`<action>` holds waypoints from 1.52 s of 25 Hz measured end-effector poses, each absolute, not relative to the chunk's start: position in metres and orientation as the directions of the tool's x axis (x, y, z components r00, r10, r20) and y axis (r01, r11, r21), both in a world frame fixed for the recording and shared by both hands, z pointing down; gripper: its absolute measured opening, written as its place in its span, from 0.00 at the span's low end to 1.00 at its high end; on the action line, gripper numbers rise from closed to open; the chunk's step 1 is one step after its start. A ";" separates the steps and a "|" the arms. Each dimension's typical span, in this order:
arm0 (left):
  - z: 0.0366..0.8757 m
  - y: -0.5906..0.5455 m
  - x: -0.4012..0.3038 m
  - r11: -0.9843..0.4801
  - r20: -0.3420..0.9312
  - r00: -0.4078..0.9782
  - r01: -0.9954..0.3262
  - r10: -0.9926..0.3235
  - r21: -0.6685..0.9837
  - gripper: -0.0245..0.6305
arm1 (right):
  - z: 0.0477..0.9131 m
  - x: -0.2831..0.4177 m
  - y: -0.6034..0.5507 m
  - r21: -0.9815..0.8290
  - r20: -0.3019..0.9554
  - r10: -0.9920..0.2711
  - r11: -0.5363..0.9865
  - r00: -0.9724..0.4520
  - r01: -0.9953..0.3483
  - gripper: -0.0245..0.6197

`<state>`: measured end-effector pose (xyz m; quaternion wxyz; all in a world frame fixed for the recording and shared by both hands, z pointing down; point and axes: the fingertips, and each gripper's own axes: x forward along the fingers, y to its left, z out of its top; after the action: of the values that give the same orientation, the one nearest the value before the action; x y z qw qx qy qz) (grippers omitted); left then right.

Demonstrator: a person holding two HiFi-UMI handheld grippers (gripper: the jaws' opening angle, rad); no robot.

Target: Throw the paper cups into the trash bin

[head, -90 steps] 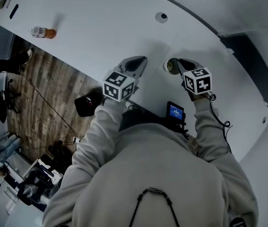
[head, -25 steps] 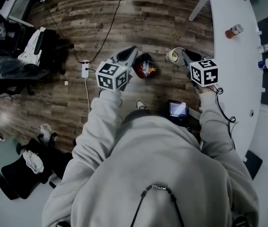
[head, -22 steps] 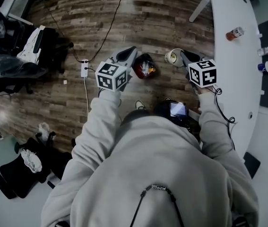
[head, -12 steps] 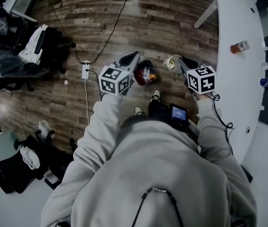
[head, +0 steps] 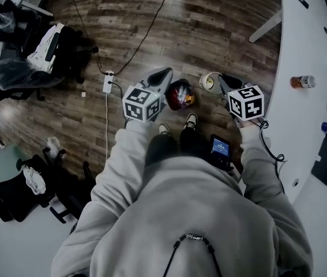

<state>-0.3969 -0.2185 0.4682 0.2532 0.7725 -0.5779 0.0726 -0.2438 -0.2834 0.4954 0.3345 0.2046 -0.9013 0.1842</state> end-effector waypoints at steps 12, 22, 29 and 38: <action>0.513 -0.210 -0.444 -0.179 0.427 0.333 -0.915 -0.840 0.362 0.04 | 0.528 -0.298 -0.275 -0.204 0.716 -0.203 0.854 -0.668 -0.478 0.10; 0.638 -0.184 -0.492 -0.114 0.521 0.325 -0.911 -0.789 0.396 0.04 | 0.659 -0.331 -0.280 -0.238 0.792 -0.157 0.810 -0.590 -0.535 0.10; 0.690 -0.161 -0.516 -0.047 0.550 0.315 -0.894 -0.773 0.445 0.04 | 0.719 -0.364 -0.261 -0.287 0.803 -0.096 0.803 -0.588 -0.522 0.10; 0.704 -0.170 -0.511 -0.066 0.522 0.346 -0.874 -0.780 0.481 0.04 | 0.744 -0.375 -0.250 -0.345 0.790 -0.074 0.768 -0.609 -0.540 0.10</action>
<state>-0.5109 -0.1698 0.7035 0.3793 0.7273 -0.5686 0.0624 -0.3752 -0.2497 0.7438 0.4037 0.1807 -0.8491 0.2888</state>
